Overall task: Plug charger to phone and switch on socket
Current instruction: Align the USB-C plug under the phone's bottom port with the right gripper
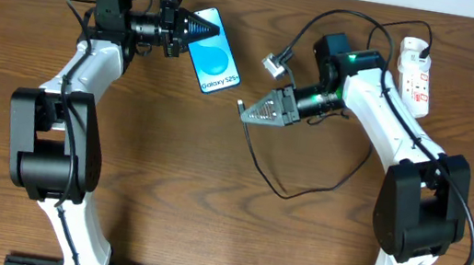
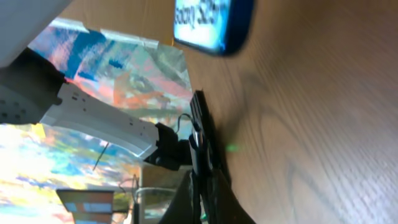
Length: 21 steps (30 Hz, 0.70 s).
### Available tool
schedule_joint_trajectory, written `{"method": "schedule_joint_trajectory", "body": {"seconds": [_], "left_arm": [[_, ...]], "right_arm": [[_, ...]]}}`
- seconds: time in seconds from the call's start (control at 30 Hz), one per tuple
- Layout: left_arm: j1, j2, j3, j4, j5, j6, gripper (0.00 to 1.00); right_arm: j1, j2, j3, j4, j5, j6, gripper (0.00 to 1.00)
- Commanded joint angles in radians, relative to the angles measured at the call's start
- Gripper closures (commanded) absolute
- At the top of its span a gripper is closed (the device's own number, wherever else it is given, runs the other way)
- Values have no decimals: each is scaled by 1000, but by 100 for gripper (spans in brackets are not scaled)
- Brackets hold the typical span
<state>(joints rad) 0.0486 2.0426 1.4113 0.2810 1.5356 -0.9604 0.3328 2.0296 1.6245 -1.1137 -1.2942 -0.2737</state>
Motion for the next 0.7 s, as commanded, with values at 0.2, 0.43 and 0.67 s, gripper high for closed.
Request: {"method": "schedule_joint_trajectory", "body": {"seconds": [0.2,0.43,0.67], "left_arm": [[1,-11,31,6,24,10,93],[1,-11,31,6,24,10,93],[1,-11,31,6,24,10,93]], "right_arm": [[60,-12,0,142,-43,191,99],[60,-12,0,175,-24,226,99],[64,-11,0,258,-14,311,99]]}}
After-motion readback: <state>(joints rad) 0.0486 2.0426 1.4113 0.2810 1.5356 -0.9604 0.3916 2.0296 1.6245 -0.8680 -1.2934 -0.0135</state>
